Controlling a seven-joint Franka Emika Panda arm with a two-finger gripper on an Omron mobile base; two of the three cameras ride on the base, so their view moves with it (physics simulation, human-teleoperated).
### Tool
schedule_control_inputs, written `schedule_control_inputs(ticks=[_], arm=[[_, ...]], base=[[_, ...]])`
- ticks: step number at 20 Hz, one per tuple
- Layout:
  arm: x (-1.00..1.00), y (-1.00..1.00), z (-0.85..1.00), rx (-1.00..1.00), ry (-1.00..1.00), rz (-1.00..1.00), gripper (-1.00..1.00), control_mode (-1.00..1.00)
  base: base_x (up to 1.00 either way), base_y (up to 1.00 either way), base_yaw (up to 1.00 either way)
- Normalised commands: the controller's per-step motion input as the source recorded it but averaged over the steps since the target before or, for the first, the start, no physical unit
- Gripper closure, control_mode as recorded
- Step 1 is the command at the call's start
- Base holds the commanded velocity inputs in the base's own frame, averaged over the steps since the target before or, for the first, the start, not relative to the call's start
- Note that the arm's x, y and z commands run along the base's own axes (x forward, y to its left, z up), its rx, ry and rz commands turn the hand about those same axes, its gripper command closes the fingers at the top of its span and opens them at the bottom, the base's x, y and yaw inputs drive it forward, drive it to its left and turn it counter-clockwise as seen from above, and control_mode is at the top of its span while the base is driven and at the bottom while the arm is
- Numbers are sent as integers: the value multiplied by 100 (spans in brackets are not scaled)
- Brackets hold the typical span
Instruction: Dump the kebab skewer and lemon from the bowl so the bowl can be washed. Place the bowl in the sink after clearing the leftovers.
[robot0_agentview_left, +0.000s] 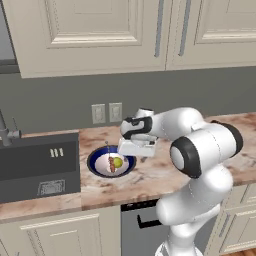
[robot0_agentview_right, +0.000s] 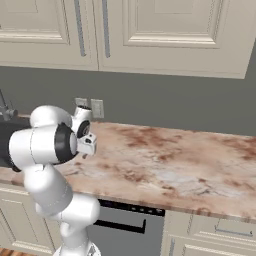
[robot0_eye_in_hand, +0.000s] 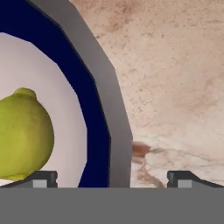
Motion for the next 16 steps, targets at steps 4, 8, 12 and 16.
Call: schedule_control_inputs(ticks=[4, 8, 12, 16], arm=[[27, 1, -29, 5, 0, 0, -100, -100], [14, 9, -11, 8, -2, 0, 100, -100], [2, 1, 0, 4, 0, 0, 100, -100], [0, 0, 0, 0, 0, 0, 100, -100]], base=[[0, 0, 0], [0, 0, 0], [0, 0, 0], [0, 0, 0]])
